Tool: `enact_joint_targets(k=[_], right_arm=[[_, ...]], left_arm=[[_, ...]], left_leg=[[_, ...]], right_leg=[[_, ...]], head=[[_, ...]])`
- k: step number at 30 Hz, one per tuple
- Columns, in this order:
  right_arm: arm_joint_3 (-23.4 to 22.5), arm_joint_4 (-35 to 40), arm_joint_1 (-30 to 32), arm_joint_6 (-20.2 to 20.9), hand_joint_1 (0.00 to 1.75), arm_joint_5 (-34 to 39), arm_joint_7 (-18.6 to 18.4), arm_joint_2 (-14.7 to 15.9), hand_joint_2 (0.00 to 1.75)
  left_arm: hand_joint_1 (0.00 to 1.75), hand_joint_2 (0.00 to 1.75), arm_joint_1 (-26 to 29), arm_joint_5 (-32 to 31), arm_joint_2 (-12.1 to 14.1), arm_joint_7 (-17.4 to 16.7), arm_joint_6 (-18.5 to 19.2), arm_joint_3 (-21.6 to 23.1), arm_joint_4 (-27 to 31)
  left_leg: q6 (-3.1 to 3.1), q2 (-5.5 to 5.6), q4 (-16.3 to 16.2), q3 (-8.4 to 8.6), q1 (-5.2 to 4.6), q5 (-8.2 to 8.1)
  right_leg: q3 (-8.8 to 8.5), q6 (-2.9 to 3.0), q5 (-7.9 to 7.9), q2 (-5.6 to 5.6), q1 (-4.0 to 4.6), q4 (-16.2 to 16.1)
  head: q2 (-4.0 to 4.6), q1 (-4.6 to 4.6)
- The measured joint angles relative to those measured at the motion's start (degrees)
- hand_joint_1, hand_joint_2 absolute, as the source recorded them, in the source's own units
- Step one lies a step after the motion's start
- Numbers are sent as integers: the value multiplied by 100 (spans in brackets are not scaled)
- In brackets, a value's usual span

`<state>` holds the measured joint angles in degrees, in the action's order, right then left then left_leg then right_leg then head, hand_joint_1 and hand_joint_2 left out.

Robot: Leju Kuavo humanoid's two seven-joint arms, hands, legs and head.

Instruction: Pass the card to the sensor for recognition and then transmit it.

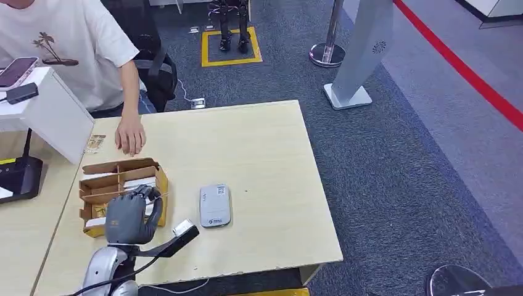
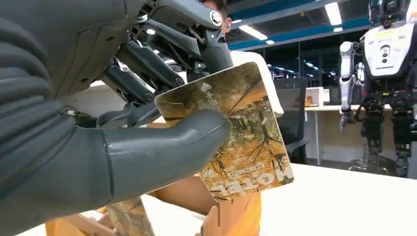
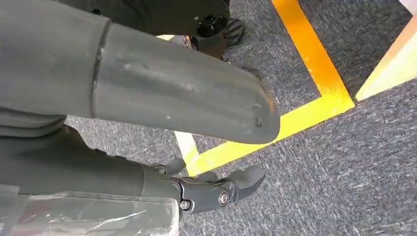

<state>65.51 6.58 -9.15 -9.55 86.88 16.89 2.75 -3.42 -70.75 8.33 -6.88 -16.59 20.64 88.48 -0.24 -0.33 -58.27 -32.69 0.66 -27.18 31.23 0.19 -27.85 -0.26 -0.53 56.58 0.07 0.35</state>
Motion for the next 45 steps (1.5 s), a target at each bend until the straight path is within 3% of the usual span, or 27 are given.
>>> enact_joint_targets(k=[9, 15, 25, 32, 37, 45], right_arm=[[227, 4, -171, 0, 0, -9, -116, -50, 0], [275, 9, -193, -2, 0, -4, -116, -92, 0], [302, 7, -133, 2, 0, 11, -61, -105, 0], [260, 2, -1, 79, 0, 11, 57, -105, 0], [218, 0, 78, 87, 0, 11, 74, -105, 0], [223, 2, 1, 59, 0, 11, 2, -129, 0]], left_arm=[[175, 175, -722, 112, -116, 164, 98, -92, -660], [175, 175, -824, 105, -345, 221, 122, -88, -953], [175, 175, -489, 352, -529, 221, -125, -35, -940], [175, 175, 284, 326, -470, 223, -463, -37, -303], [175, 175, 690, 269, -402, 245, -494, -40, 20], [175, 175, 411, 217, -704, 540, -251, 243, -116]], left_leg=[[-3, 0, 0, 1, 0, 7], [-3, -1, 0, -1, -1, 5], [0, -2, 0, -2, 0, 3], [0, -1, 1, -3, -1, -1], [4, -1, 1, -5, -1, -3], [7, 0, -1, -4, -3, 4]], right_leg=[[0, 4, 6, 0, 0, 1], [2, 4, 5, 1, 0, 0], [3, 4, 5, 2, 0, 0], [3, -1, -1, 2, 0, 0], [4, -1, -2, 0, 0, -1], [2, -8, 10, -3, -1, -1]], head=[[0, 0], [0, 0], [0, 0], [0, 0], [0, 0], [0, 0]])
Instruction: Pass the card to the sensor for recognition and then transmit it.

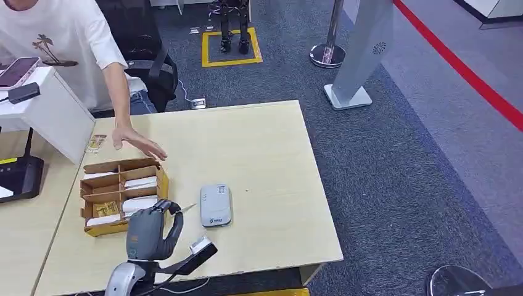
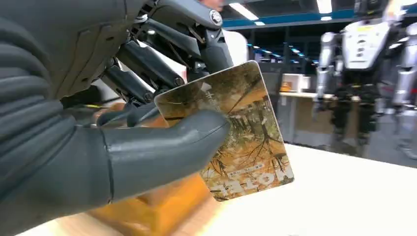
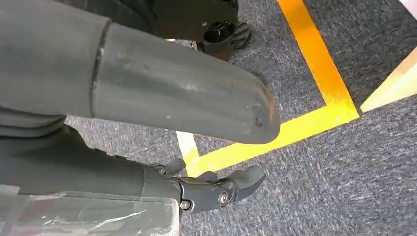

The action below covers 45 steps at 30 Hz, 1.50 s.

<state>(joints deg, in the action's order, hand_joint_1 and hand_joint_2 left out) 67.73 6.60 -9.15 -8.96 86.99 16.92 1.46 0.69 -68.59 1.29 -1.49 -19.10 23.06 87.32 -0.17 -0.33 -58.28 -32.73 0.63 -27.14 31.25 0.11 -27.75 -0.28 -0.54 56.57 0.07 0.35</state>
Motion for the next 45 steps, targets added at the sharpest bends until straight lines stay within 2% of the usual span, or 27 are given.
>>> enact_joint_targets(k=[6, 15, 19, 29, 33, 37, 45], right_arm=[[68, 0, -65, -31, 0, -2, -85, -22, 0], [255, 2, -178, -68, 0, -9, -197, -63, 0], [278, 2, -184, -74, 0, -4, -197, -81, 0], [282, 2, -177, -83, 0, 0, -194, -83, 0], [282, 2, -156, -66, 0, 0, -120, -85, 0], [275, -2, -69, -65, 0, 0, -81, -83, 0], [271, -4, 8, -20, 0, 0, -57, -83, 0]], left_arm=[[175, 175, -438, 133, -194, -9, 63, 452, -330], [175, 175, -999, 393, -466, 53, 212, 777, -933], [175, 175, -1031, 481, -577, 59, 221, 924, -1091], [175, 175, -957, 522, -609, -50, 247, 1079, -1364], [175, 175, -771, 288, -594, -263, 107, 1130, -1403], [175, 175, -410, 57, -428, -481, -214, 1066, -1195], [175, 175, 55, -348, -105, -689, -464, 463, -736]], left_leg=[[-1, -1, -1, 1, 0, 0], [-2, -2, -1, 0, 0, 1], [-1, -1, -1, -1, 0, 1], [-1, -2, -1, -1, 0, 0], [-1, -2, -1, -1, 1, 0], [-1, -1, 1, -3, 1, -1], [-2, -1, 4, -2, 2, 0]], right_leg=[[1, 0, 3, 1, 0, 0], [3, 0, 3, 3, 0, 0], [3, 0, 3, 3, 0, 0], [3, 0, 2, 4, 0, 0], [2, 0, 2, 4, 0, 0], [3, 0, -3, 4, 1, 0], [3, -1, -5, 2, 2, 1]], head=[[0, -2], [0, -2], [0, 0], [0, -2], [0, 0], [0, -2], [0, 0]])
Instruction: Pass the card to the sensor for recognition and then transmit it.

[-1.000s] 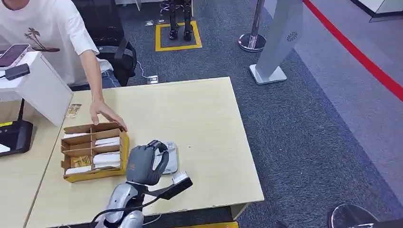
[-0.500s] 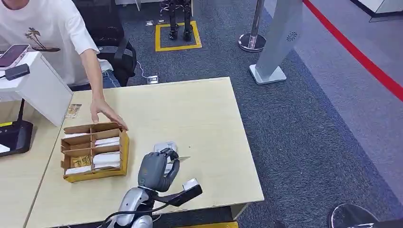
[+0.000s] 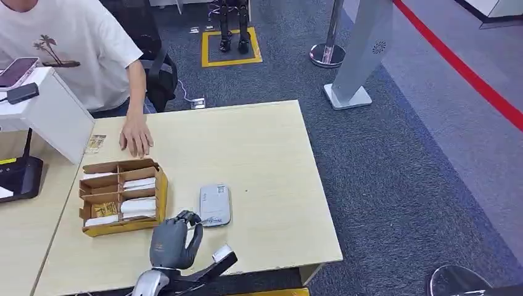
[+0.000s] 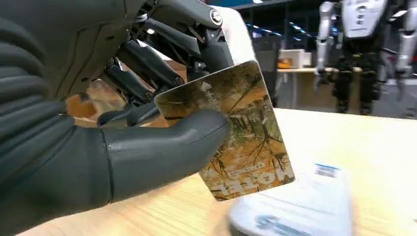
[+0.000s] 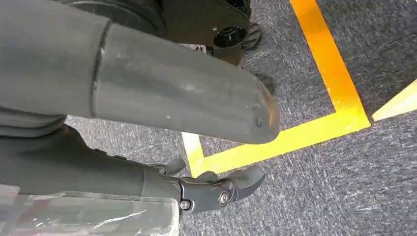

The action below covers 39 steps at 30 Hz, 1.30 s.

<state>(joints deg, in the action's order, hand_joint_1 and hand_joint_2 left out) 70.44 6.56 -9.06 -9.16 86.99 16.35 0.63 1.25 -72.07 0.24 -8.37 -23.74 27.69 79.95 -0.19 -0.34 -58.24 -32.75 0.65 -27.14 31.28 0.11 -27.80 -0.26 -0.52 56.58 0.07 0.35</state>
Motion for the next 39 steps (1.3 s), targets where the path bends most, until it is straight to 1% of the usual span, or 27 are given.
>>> enact_joint_targets(k=[3, 7, 11, 14, 19, 23, 29, 34, 39], right_arm=[[0, 0, 0, 24, 0, 0, -22, 0, 0], [11, 0, -1, 22, 0, 0, -63, 0, 0], [33, 0, -11, 39, 0, -4, -92, 0, 0], [85, 2, -43, 50, 0, -11, -144, 0, 0], [184, 2, -108, 57, 0, -15, -192, -4, 0], [243, 2, -159, 57, 0, -17, -234, -11, 0], [328, 4, -203, 55, 0, -20, -260, -15, 0], [380, 4, -223, 50, 0, -17, -258, -15, 0], [407, 4, -223, 39, 0, -9, -247, -15, 0]], left_arm=[[175, 175, 79, -159, 54, -50, -65, -271, 87], [175, 175, 100, -179, 83, -39, -216, -590, 127], [175, 175, 34, -153, 98, 83, -227, -806, 127], [175, 175, -124, -118, 96, 210, -194, -918, 111], [175, 175, -445, 24, 61, 400, -65, -926, 4], [175, 175, -708, 109, -59, 518, 70, -915, -203], [175, 175, -1006, 287, -219, 618, 129, -839, -579], [175, 175, -1116, 374, -297, 645, 136, -780, -752], [175, 175, -1104, 477, -356, 636, 151, -717, -879]], left_leg=[[-1, 0, 0, 0, 0, 1], [-1, 1, 0, 0, -1, 2], [-1, 1, -1, 0, -1, 2], [-2, 1, -1, 0, -1, 2], [-2, 1, -1, 1, -1, 3], [-2, 1, -2, 2, -1, 3], [-2, 1, -3, 1, -1, 3], [-2, 0, -3, 1, -1, 2], [-2, -1, -3, 1, -1, 2]], right_leg=[[-2, 0, 1, -1, 0, 0], [-2, -1, 1, -1, -1, 0], [-1, 0, 1, -1, -1, 0], [-1, 0, 2, -1, -1, 0], [-1, 3, 5, -1, -1, 0], [0, 3, 7, 0, -1, 0], [0, 2, 7, 1, -1, 0], [1, 3, 7, 2, -1, 0], [1, 3, 6, 2, -1, 0]], head=[[0, 0], [0, -2], [0, -2], [0, 0], [0, 0], [0, 0], [0, 0], [0, 0], [0, -2]])
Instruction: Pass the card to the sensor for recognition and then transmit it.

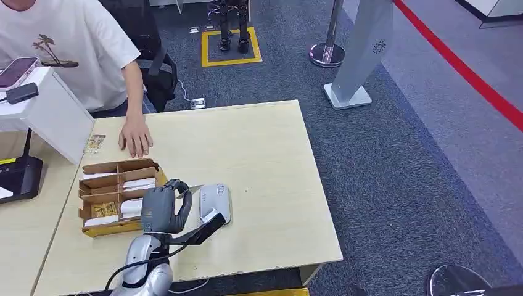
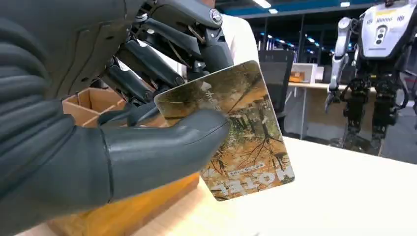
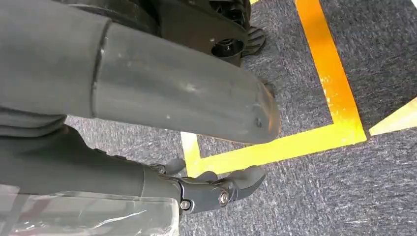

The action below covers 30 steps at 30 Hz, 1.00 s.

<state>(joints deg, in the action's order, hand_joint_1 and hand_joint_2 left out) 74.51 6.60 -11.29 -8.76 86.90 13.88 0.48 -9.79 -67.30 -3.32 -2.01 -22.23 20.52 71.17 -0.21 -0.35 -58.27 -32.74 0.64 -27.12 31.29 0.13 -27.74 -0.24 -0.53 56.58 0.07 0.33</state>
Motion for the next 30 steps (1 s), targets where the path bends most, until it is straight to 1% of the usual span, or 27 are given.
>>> enact_joint_targets(k=[7, 15, 19, 30], right_arm=[[22, -2, 2, -15, 0, 7, 9, 0, 0], [28, -2, 2, -28, 0, 7, 13, 0, 0], [39, -2, 5, -85, 0, 9, 13, 0, 0], [48, -2, 9, -85, 0, 9, 13, 0, 0]], left_arm=[[175, 175, 132, 181, -102, -26, -15, 83, -220], [175, 175, 142, 293, -223, -26, -4, 114, -463], [175, 175, 131, 339, -225, -26, -33, 114, -568], [175, 175, 71, 372, -225, -26, -35, 114, -656]], left_leg=[[0, 1, 0, -1, 0, 0], [0, 1, 0, 0, 0, 0], [0, 1, 0, 0, 0, 0], [0, 1, 0, 1, 0, 0]], right_leg=[[0, 0, 0, 0, 0, 0], [0, 0, 0, 0, 0, -1], [0, 0, 0, 0, 0, 0], [-2, -1, 0, 0, 0, 0]], head=[[0, 2], [0, 0], [0, 2], [0, 2]])
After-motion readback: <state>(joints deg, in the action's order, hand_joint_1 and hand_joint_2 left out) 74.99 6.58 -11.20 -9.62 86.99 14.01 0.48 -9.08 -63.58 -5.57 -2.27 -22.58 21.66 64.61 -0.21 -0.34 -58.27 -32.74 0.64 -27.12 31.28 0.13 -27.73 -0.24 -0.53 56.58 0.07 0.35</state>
